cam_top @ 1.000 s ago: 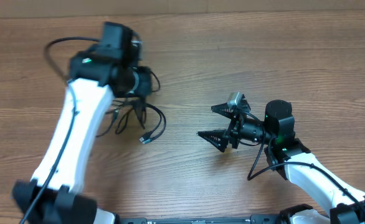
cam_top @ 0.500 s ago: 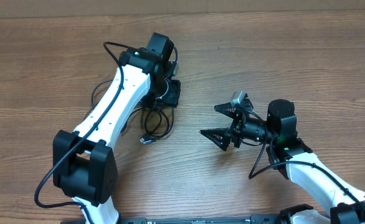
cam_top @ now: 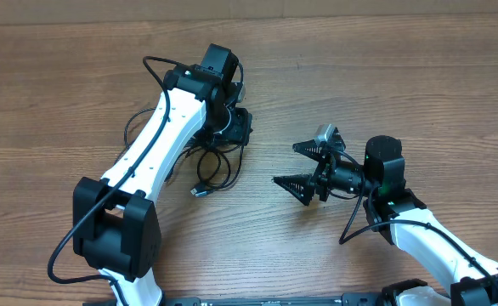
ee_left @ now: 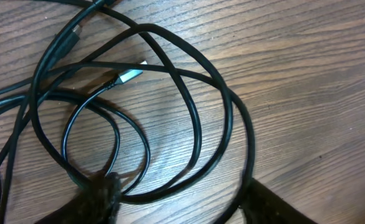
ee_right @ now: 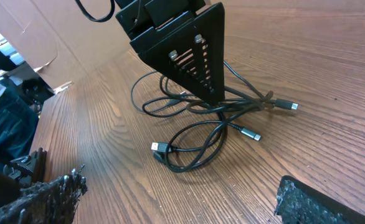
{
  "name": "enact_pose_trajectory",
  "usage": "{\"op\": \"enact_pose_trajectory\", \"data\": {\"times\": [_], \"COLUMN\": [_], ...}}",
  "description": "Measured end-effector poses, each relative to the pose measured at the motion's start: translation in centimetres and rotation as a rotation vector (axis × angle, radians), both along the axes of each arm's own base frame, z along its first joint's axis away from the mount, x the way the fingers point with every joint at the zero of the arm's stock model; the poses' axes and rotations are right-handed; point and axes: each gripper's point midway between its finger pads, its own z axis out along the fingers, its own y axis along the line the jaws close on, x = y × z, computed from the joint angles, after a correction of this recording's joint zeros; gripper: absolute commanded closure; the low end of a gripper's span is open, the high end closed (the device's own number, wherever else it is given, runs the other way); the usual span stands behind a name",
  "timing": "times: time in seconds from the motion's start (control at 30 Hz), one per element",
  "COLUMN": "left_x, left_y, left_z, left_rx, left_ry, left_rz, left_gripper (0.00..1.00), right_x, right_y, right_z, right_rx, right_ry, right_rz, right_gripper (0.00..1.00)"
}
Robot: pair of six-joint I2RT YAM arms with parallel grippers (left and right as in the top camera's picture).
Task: Untangle cables
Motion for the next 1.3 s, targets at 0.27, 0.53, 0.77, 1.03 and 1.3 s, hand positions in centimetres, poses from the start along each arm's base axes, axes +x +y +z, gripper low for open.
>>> {"op": "enact_pose_trajectory", "data": {"times": [0.27, 0.53, 0.77, 1.03, 1.3], "left_x": [0.0, 0.0, -1.0, 0.6, -0.2], "left_y": [0.0, 0.0, 0.1, -0.7, -0.4], "left_z": [0.0, 0.0, 0.1, 6.5, 25.1], "left_rx": [-0.002, -0.002, -0.003, -0.064, -0.241], "left_ry": [-0.001, 0.001, 0.042, -0.089, -0.569], "left_rz": [-0.007, -0.006, -0.009, -0.026, -0.045], "left_gripper": [0.96, 0.96, 0.96, 0.96, 0.96], "right_x": [0.0, 0.0, 0.0, 0.0, 0.0], "right_y": [0.0, 0.0, 0.0, 0.0, -0.1], "right_z": [0.0, 0.0, -0.1, -0.2, -0.3], "right_rx": [-0.001, -0.001, -0.002, -0.004, -0.007], "right_ry": [0.000, 0.001, 0.002, 0.007, 0.018], "right_rz": [-0.002, -0.002, -0.003, -0.004, -0.006], "right_gripper": [0.00, 0.00, 0.00, 0.00, 0.00]}}
